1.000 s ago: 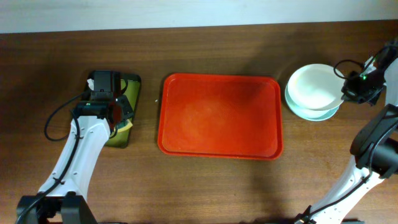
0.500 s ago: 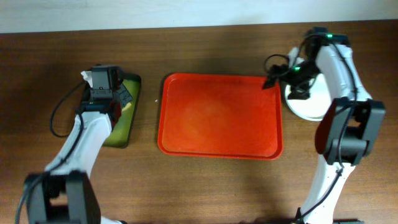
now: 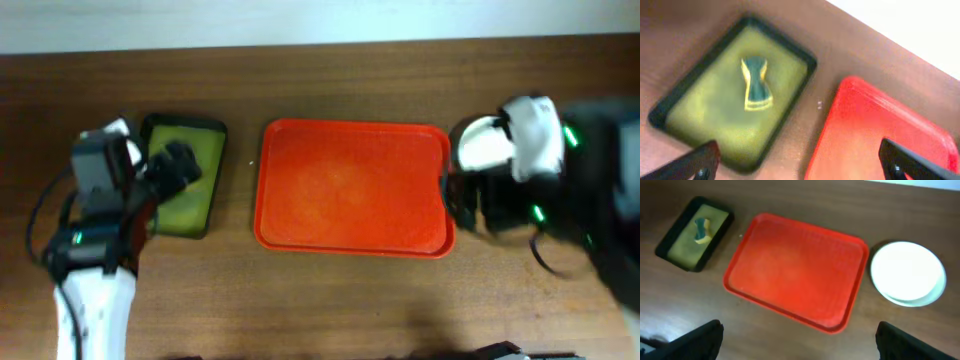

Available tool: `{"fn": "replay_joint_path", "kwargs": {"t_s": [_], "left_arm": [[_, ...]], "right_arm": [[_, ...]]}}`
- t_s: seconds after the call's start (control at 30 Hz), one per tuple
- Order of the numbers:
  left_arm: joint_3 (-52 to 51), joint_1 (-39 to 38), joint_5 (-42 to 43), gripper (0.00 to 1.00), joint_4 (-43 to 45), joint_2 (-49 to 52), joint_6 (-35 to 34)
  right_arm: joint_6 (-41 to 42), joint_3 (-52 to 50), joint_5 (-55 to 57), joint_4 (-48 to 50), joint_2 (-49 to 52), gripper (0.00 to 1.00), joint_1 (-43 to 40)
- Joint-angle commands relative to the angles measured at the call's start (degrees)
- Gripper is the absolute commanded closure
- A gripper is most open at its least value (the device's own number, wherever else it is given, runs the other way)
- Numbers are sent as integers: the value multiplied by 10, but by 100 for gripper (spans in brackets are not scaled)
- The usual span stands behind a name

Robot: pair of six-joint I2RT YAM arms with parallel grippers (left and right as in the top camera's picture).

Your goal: Clean dirty plates on tray and stack at the side

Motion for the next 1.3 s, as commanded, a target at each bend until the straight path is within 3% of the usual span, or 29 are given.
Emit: {"fn": "replay_joint_path", "kwargs": {"t_s": [0.0,0.1,0.13,0.23,0.77,0.97,1.2,1.27], "left_arm": [[-20,-8,69,1,-99,-98,55],[-102,-50,76,4,-85,-275,63],[-155,-55,77,0,-68,-357,61],[-215,-55,77,1,-66,-439,61],[-218,-55,77,1,-86,-438,61],[-218,-55,77,1,-86,-438,61],[-218,-55,77,1,-86,-438,61],[-218,-55,77,1,-86,-438,61]], "right_arm": [[-3,-125,13,34,-136,2,10],[15,-367,13,159,-306,2,10],[16,-438,13,195,-341,1,10],[16,-511,13,247,-342,2,9],[16,-512,13,247,-334,2,8],[16,-512,13,247,-447,2,-103],[16,-512,13,241,-543,2,-111],[16,-517,13,189,-565,2,-111]]}}
